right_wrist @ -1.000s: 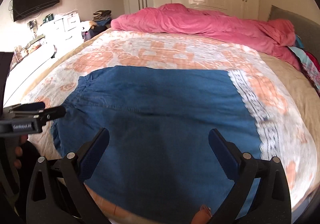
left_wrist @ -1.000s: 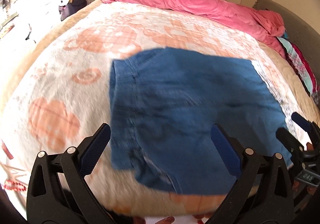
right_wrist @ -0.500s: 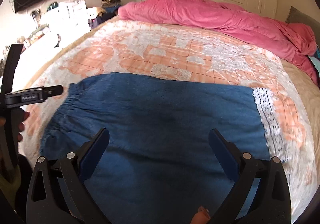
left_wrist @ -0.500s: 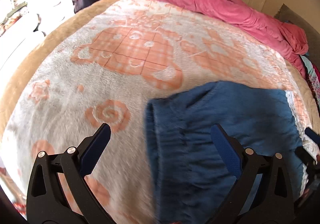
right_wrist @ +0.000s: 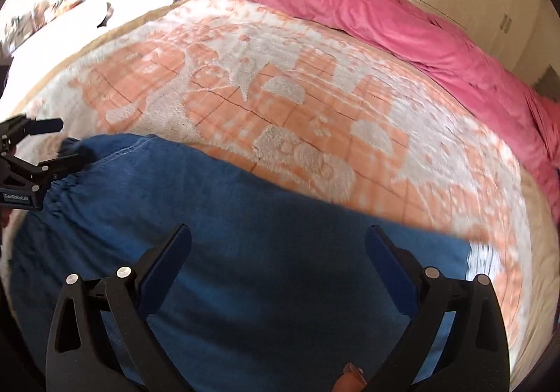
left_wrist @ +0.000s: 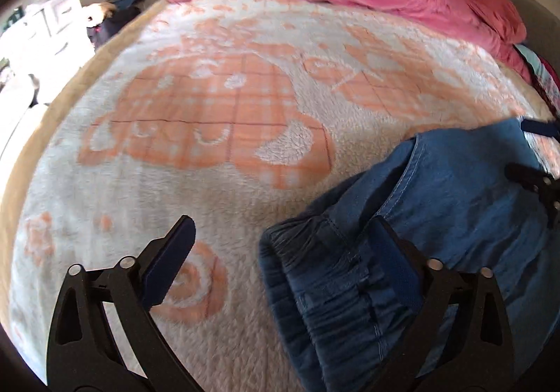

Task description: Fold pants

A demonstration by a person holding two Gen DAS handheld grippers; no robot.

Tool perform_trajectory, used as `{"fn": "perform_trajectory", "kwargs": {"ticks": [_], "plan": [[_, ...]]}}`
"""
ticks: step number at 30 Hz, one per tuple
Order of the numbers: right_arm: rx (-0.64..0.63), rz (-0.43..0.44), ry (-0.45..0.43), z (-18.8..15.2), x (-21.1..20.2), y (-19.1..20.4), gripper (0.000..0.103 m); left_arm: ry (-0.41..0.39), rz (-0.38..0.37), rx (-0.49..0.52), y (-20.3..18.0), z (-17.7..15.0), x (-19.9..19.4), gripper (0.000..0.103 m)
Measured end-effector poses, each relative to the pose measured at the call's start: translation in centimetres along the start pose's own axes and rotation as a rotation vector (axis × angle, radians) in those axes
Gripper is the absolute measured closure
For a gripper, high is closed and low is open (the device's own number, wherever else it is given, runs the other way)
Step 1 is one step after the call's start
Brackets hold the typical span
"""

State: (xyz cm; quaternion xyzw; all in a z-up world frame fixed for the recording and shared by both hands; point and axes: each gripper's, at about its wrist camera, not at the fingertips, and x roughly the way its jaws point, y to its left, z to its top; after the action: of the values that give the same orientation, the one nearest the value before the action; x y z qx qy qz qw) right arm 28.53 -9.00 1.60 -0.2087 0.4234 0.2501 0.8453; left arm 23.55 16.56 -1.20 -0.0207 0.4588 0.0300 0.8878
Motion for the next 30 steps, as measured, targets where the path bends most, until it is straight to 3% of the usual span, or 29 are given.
{"fn": "perform_trajectory", "kwargs": {"ticks": [3, 5, 6, 7, 12, 18, 20, 21, 23, 25, 28, 30], "plan": [[-0.017, 0.013, 0.026, 0.7, 1.4, 0.2, 0.004, 0.031, -0.098, -0.040, 0.7, 0.1, 1.3, 0.042], [-0.034, 0.023, 0.031, 1.2, 2.0, 0.5, 0.004, 0.028, -0.091, -0.015, 0.5, 0.3, 1.5, 0.050], [-0.047, 0.024, 0.039, 1.4, 2.3, 0.6, 0.004, 0.025, -0.098, -0.006, 0.4, 0.4, 1.4, 0.066], [-0.053, 0.019, 0.042, 1.7, 2.6, 0.7, 0.004, 0.020, -0.120, -0.004, 0.2, 0.3, 1.2, 0.070], [-0.116, 0.035, 0.053, 3.2, 3.6, 1.3, 0.004, -0.066, -0.151, 0.002, 0.0, 0.3, -1.5, 0.075], [-0.218, 0.067, 0.076, 3.8, 5.1, 2.6, 0.005, -0.171, -0.133, 0.061, -1.3, -0.7, -4.8, 0.076], [-0.192, 0.121, 0.067, 4.0, 5.5, 2.8, 0.021, -0.186, -0.119, 0.083, -1.8, -0.9, -5.2, 0.076], [-0.185, 0.144, 0.064, 3.9, 5.6, 2.8, 0.035, -0.180, -0.117, 0.084, -1.9, -0.9, -5.1, 0.076], [-0.180, 0.167, 0.062, 3.7, 5.9, 3.4, 0.048, -0.163, -0.105, 0.086, -1.9, -0.9, -4.7, 0.076], [-0.153, 0.218, 0.050, 3.6, 5.8, 3.8, 0.072, -0.145, -0.095, 0.078, -1.6, -0.9, -4.1, 0.076], [-0.113, 0.256, -0.001, 3.3, 4.8, 3.7, 0.088, -0.128, -0.099, 0.042, -0.7, -0.7, -3.4, 0.076], [-0.086, 0.253, -0.042, 3.1, 3.7, 3.4, 0.092, -0.121, -0.099, 0.024, -0.3, -0.8, -3.1, 0.076]]}}
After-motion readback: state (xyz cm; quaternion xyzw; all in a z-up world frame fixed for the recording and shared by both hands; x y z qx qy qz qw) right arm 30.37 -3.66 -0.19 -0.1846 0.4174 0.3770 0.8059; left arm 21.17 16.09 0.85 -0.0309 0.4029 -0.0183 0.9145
